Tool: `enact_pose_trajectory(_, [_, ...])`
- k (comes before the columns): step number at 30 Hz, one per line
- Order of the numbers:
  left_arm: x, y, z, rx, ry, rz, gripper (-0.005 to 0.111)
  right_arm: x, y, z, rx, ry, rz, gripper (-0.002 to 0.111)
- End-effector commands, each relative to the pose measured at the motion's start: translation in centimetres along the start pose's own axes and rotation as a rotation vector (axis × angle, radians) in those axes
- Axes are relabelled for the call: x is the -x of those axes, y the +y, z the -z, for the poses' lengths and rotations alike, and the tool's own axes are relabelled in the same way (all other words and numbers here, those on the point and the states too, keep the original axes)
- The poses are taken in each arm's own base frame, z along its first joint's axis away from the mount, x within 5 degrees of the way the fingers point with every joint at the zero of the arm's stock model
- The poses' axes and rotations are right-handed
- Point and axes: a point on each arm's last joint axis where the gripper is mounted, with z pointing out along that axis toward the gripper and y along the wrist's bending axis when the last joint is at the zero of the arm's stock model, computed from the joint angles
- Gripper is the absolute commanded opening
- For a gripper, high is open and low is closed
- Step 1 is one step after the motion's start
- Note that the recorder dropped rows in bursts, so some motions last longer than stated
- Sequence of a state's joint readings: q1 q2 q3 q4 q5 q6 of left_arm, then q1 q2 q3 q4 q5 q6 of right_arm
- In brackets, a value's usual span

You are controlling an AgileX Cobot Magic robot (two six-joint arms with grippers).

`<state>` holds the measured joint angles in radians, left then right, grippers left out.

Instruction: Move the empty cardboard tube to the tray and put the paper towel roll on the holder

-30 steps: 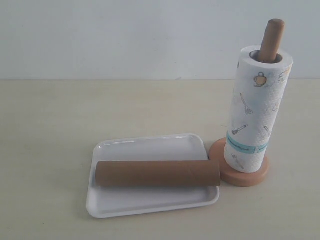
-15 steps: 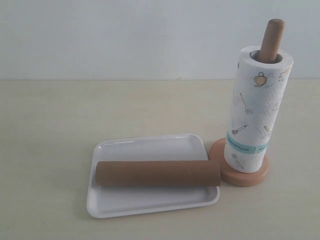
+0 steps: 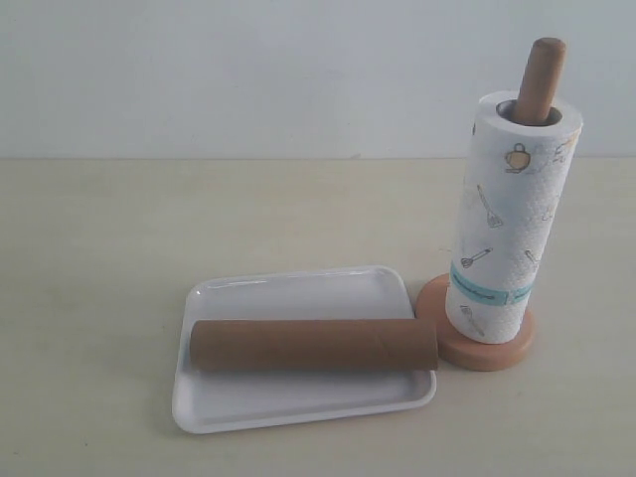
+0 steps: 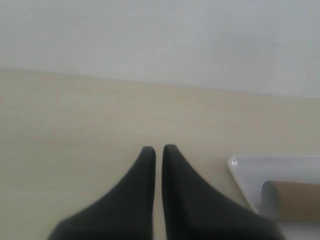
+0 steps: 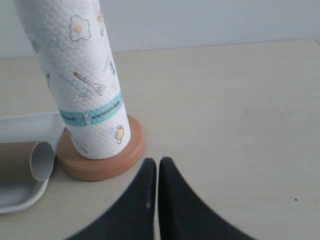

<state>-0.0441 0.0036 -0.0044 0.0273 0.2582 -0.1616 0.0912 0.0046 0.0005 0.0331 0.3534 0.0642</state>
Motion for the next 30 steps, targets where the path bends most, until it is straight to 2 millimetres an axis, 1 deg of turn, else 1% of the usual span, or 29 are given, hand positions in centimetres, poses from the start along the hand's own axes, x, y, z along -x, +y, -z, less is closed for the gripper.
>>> enact_pose_trajectory(1, [-0.57,0.24,0.01,0.035,0.049,-0.015,0.005,0.1,0.0,0.04,-0.001,-0.013,-0.003,0.001])
enact_pose_trajectory(30, [-0.57,0.29,0.01,0.045,0.047,-0.013,0.005,0.1,0.0,0.04,0.0,-0.013,-0.005,0.001])
